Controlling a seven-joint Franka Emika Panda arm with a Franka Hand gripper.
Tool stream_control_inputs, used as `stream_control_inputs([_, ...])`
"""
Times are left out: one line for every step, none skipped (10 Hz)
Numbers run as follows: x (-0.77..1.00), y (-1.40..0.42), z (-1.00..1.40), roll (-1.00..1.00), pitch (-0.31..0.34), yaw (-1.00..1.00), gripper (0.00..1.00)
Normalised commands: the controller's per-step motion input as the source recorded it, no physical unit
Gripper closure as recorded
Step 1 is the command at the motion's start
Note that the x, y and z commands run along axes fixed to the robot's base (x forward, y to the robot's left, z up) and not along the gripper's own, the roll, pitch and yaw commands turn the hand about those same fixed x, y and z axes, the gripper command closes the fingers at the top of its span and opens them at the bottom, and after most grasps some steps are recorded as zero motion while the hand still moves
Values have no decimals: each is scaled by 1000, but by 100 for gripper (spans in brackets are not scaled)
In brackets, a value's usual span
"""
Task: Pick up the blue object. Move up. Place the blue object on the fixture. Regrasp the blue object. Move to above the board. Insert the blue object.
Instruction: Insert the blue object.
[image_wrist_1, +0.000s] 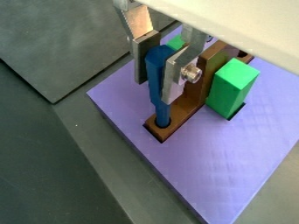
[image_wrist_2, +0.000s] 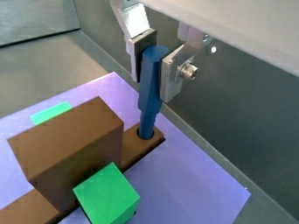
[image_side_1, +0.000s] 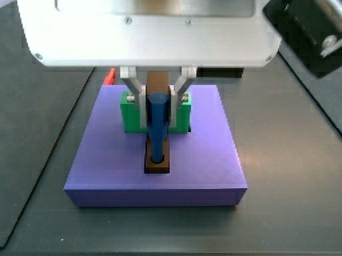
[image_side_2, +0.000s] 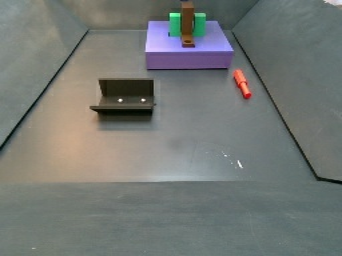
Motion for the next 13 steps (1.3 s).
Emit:
stream_control_inputs([0,0,-174,0,-46,0,100])
stream_control_inputs([0,0,-191,0,-46,0,100])
stream_control_inputs([0,0,-220,0,-70,0,100])
stream_control_inputs([31,0,-231,36,-80,46,100])
stream_control_inputs([180,-100,-189,70,-67,69,100])
stream_control_inputs([177,-89,-180,76,-57,63,100])
stream_control_inputs([160,-94,-160,76,-54,51,100])
stream_control_inputs([37,-43,-177,87,-66,57,100])
stream_control_inputs([0,-14,-189,101,-66,86,100])
stream_control_inputs([0,0,-209,116,-74,109,100])
stream_control_inputs([0,0,-171,139,-67,103,100])
stream_control_inputs([0,0,-177,147,-64,97,100])
stream_control_inputs([0,0,-157,164,-60,86,100])
